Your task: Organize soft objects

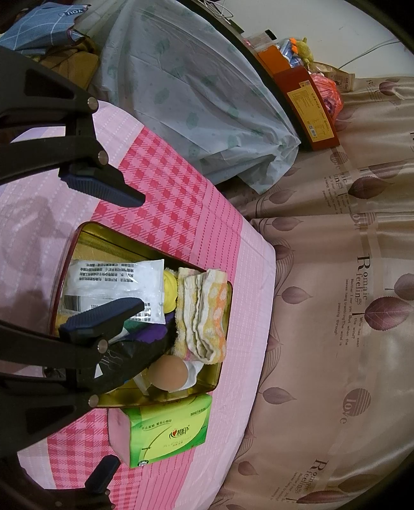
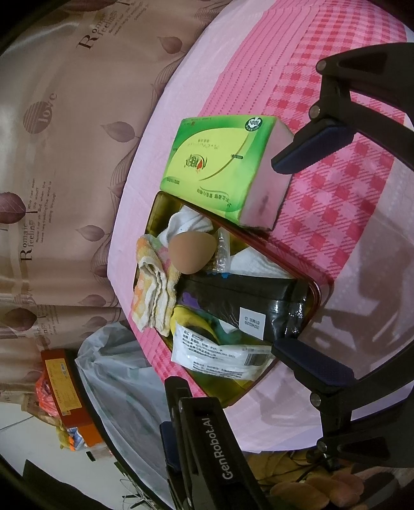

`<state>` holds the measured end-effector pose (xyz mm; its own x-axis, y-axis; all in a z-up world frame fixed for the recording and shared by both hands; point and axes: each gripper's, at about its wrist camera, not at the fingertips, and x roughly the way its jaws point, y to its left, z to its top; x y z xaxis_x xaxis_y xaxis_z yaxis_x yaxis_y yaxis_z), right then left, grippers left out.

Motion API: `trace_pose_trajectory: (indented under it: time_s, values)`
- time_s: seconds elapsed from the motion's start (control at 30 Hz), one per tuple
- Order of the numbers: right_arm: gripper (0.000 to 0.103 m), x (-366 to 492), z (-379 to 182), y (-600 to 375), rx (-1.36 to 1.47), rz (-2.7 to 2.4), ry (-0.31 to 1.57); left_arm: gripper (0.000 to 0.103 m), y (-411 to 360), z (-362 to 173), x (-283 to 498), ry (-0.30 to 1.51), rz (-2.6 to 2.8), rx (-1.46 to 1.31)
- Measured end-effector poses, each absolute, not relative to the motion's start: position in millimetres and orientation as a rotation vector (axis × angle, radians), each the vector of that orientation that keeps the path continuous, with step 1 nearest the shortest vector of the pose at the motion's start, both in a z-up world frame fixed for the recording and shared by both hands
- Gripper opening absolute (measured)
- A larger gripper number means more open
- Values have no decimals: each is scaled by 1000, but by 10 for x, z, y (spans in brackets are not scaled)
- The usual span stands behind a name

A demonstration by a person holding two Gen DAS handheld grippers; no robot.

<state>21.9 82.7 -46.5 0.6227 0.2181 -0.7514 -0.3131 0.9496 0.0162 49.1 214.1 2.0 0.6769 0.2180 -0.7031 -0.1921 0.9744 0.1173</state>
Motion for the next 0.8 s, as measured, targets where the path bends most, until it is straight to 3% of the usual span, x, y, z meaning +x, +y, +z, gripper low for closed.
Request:
trace_pose_trajectory:
  time_s: [0.8]
  values:
    - [102, 203, -480, 859, -130, 313, 858, 60, 2140, 21, 493, 794, 230, 38]
